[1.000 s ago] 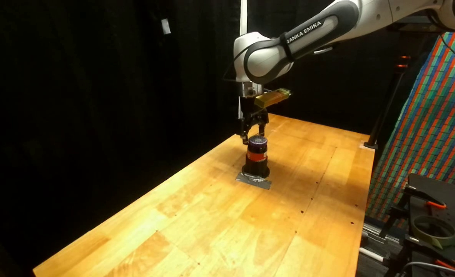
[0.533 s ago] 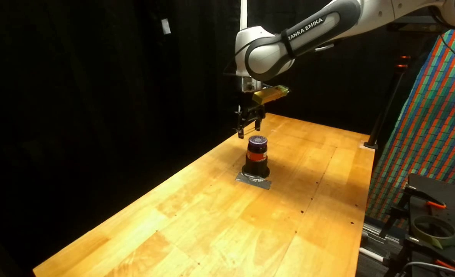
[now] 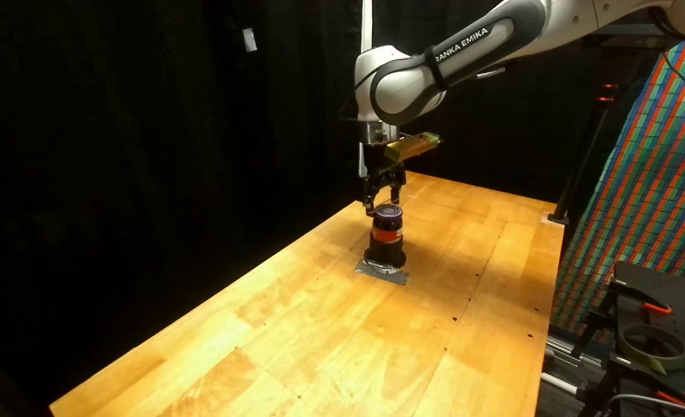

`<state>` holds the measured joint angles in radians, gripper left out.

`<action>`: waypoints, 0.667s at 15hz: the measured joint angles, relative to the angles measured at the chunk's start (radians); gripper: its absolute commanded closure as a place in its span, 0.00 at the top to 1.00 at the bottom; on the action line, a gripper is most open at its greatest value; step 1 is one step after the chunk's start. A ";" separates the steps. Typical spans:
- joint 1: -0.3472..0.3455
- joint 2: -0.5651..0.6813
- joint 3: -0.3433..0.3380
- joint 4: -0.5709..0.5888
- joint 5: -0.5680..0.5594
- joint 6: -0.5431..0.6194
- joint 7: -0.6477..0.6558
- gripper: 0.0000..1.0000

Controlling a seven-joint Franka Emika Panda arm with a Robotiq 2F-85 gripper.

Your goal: Put a rubber band around the cup

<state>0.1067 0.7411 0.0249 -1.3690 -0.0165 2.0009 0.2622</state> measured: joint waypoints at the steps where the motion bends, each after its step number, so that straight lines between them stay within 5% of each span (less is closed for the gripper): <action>1: 0.001 -0.003 0.001 -0.009 0.004 0.000 0.000 1.00; 10: 0.011 -0.102 0.012 -0.175 0.041 0.019 0.009 1.00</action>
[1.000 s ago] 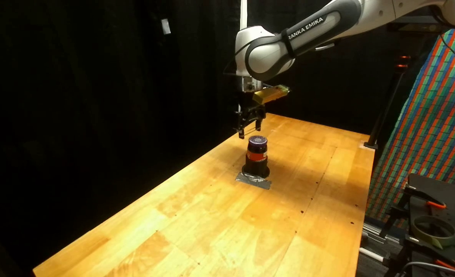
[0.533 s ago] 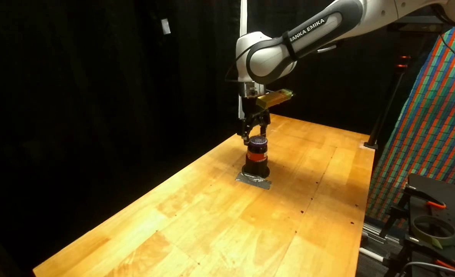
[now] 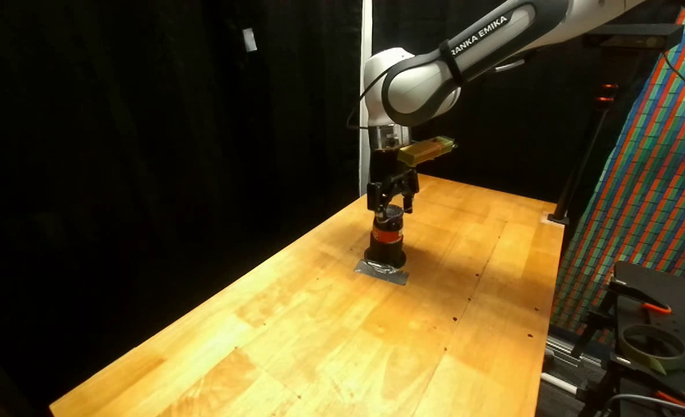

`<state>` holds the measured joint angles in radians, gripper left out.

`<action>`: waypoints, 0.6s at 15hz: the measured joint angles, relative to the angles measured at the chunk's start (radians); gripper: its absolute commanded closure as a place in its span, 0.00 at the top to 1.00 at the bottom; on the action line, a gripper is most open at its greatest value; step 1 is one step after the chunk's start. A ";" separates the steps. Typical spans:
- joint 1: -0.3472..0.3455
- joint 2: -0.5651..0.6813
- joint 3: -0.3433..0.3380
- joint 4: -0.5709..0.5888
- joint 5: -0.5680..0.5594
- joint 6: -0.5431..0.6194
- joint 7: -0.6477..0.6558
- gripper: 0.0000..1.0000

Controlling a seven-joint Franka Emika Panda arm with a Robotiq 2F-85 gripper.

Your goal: Put a rubber band around the cup

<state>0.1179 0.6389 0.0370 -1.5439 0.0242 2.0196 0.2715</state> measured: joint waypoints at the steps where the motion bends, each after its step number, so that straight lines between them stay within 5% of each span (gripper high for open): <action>1: 0.001 -0.020 0.000 -0.031 0.002 0.017 0.005 1.00; 6: 0.001 -0.098 0.000 -0.194 0.025 0.155 0.023 1.00; 7: 0.002 -0.106 0.000 -0.225 0.028 0.197 0.028 0.75; 9: 0.005 -0.122 -0.001 -0.288 0.028 0.294 0.043 0.66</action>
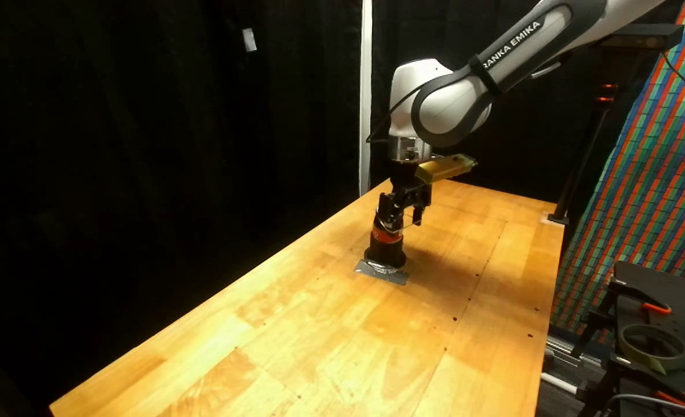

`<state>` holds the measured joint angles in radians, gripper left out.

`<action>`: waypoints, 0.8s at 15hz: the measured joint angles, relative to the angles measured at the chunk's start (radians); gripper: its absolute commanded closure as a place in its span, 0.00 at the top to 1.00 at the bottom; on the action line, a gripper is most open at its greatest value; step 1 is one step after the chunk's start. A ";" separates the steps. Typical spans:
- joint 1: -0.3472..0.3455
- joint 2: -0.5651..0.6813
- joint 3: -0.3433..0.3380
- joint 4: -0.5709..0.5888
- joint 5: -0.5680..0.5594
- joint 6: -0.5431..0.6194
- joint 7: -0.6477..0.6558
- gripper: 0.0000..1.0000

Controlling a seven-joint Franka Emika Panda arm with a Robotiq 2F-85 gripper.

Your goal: Put a rubber band around the cup

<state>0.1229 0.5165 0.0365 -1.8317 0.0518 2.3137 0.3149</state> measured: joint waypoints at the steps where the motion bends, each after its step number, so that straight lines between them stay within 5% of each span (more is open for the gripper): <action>1: 0.004 -0.008 -0.002 -0.032 0.000 0.059 0.012 0.56; 8: 0.090 -0.106 -0.058 -0.296 -0.042 0.487 0.144 0.08; 12: 0.199 -0.138 -0.169 -0.415 -0.139 0.695 0.220 0.06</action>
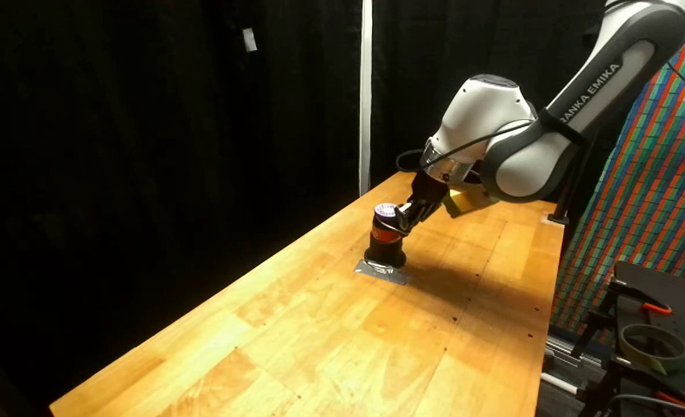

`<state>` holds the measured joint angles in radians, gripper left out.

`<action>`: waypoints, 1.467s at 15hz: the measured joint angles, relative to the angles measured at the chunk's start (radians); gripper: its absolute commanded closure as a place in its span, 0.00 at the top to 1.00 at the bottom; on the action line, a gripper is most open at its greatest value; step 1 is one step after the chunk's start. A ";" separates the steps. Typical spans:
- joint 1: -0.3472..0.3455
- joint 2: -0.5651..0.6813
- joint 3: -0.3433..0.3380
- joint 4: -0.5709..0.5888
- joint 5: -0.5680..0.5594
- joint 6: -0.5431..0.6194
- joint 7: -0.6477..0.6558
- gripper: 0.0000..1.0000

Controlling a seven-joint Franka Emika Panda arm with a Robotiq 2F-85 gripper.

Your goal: Put a rubber band around the cup

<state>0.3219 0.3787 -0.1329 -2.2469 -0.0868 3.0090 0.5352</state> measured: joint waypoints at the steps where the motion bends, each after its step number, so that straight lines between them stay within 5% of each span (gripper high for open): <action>1: 0.048 0.002 -0.053 -0.025 -0.048 0.062 0.028 0.07; 4: 0.234 0.034 -0.254 -0.085 -0.157 0.245 0.084 0.07; 7: 0.383 0.099 -0.401 -0.133 -0.150 0.437 0.084 0.06; 14: 0.482 0.248 -0.471 -0.205 0.027 0.877 0.076 0.05; 18: 0.305 0.252 -0.220 -0.220 0.275 1.078 -0.166 0.07; 22: 0.091 0.252 0.004 -0.229 0.311 1.217 -0.298 0.07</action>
<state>0.4125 0.6309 -0.1285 -2.4763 0.2244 4.2256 0.2374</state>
